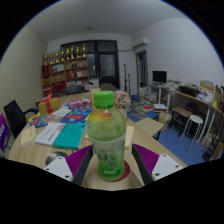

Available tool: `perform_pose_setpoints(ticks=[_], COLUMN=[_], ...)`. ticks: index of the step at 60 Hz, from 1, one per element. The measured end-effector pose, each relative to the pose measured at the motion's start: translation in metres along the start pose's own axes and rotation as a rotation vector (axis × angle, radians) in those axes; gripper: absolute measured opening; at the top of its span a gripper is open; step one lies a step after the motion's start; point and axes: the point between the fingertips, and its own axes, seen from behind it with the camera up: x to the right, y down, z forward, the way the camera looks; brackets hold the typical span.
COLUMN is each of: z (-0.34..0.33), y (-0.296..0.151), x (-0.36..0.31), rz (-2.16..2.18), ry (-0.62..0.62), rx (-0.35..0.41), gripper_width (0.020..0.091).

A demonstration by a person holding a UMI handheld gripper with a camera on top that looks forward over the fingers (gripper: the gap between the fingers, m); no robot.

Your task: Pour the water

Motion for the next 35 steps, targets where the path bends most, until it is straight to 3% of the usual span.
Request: perform_pose_setpoints(ticks=[25, 35], z=[-0.242, -0.344], y=[-0.020, -0.020], x=[-0.053, -0.071], rz=[-0.057, -0.086], ry=[0.015, 0.083], rx=[-0.048, -0.074], gripper_width=[0.0833, 0.0824])
